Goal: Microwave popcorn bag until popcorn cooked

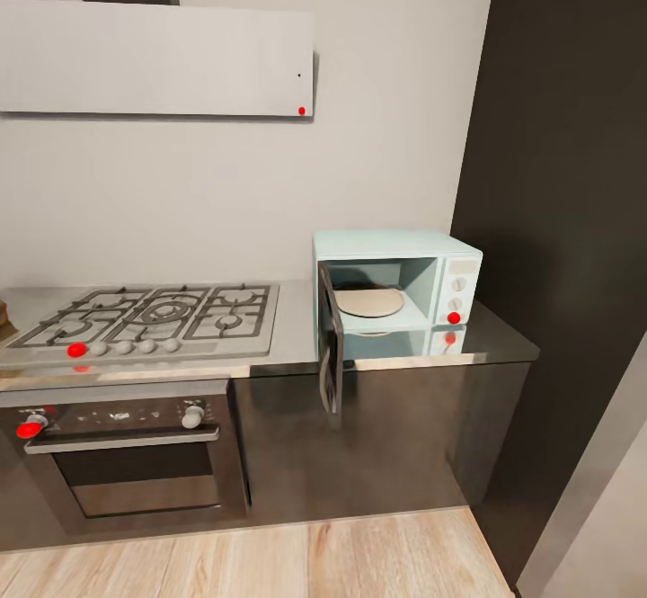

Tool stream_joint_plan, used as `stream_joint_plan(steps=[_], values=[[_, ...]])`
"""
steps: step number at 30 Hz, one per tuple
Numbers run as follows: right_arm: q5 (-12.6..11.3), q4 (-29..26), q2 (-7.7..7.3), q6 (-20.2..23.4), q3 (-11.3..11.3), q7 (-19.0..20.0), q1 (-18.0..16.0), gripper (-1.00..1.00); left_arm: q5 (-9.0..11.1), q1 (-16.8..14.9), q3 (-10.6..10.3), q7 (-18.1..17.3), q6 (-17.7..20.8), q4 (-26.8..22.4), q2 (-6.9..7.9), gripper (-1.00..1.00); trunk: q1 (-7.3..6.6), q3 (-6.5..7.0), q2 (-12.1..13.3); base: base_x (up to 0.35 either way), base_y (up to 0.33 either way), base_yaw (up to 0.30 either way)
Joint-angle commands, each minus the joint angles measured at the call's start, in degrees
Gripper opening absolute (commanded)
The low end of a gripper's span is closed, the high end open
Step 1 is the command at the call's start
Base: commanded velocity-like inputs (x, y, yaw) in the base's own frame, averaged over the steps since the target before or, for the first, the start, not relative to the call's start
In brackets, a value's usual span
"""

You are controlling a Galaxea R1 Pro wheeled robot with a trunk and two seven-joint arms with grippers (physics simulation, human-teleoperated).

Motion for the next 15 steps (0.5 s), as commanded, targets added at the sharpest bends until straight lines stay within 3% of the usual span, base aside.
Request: stream_joint_plan(steps=[1, 6, 9, 15], values=[[0.41, 0.19, 0.03, -0.35, 0.10, -0.71, -0.08, 1.00, 0.42, 0.02, 0.01, -0.01, -0.37, -0.08, -0.01, 1.00, 0.00, -0.05, -0.03, 0.000, 0.000, 0.000], [0.19, 0.19, -0.01, -0.29, 0.02, -3.90, -0.07, 1.00, 1.52, 0.02, 0.02, 0.07, -4.15, 0.06, 0.03, 1.00, 0.00, 0.01, -0.03, 0.000, 0.000, 0.100], [0.08, 0.19, 0.02, -0.37, -0.01, -4.15, -0.07, 1.00, 3.23, 0.02, 0.01, 0.08, -4.47, 0.08, 0.08, 1.00, 0.00, 0.10, -0.03, 0.000, 0.000, 0.244], [0.06, 0.19, 0.02, -0.38, -0.01, -4.17, -0.07, 1.00, 3.38, 0.02, 0.01, 0.08, -4.48, 0.14, 0.01, 1.00, 0.00, 0.29, -0.03, 0.000, 0.000, 0.254]])
